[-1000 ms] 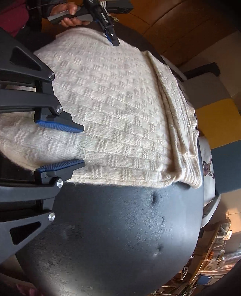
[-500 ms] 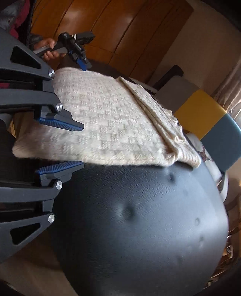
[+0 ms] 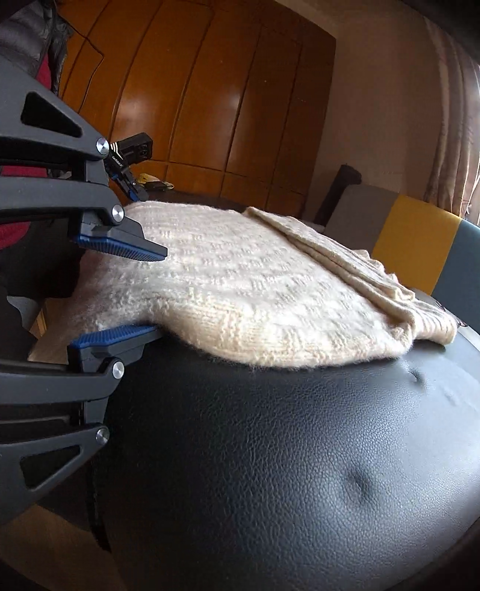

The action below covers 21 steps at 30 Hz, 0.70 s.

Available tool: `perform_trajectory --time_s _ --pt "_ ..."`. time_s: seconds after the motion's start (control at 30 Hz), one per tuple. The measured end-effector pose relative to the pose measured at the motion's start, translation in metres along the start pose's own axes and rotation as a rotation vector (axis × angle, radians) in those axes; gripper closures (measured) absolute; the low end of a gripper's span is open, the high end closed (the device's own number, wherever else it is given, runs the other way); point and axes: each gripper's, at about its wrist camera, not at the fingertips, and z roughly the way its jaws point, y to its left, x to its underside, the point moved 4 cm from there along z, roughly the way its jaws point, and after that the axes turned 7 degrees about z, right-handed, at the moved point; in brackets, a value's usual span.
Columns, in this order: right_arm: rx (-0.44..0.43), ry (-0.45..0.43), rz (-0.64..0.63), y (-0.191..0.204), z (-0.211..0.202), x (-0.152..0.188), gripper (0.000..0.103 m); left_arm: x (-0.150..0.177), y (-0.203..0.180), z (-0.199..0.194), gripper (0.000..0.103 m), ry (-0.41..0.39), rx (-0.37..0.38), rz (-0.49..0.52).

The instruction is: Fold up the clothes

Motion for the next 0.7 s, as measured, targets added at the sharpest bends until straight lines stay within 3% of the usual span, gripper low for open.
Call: perform_trajectory --time_s 0.17,0.23,0.4,0.47,0.53,0.63,0.7 --pt "-0.024 -0.01 0.018 0.0 0.004 -0.001 0.069 0.001 -0.009 -0.003 0.03 -0.019 0.046 0.052" --pt "-0.016 -0.025 -0.011 0.003 0.007 0.0 0.069 0.002 -0.014 0.0 0.03 -0.014 0.028 0.082" --pt "0.005 -0.05 -0.082 0.012 0.015 0.002 0.069 -0.002 -0.011 0.001 0.03 -0.012 0.028 0.059" --pt "0.019 -0.051 -0.102 0.016 0.017 0.003 0.069 -0.003 -0.01 0.002 0.028 -0.006 0.027 0.053" --pt "0.018 -0.048 -0.088 0.016 0.019 0.003 0.069 -0.003 -0.01 0.004 0.02 0.001 0.022 0.052" --pt "0.045 -0.048 -0.098 0.017 0.021 0.007 0.069 -0.004 -0.016 0.008 0.018 0.019 -0.007 0.059" --pt "0.063 -0.048 -0.105 0.018 0.022 0.009 0.079 -0.006 -0.018 0.011 0.019 0.026 -0.034 0.049"
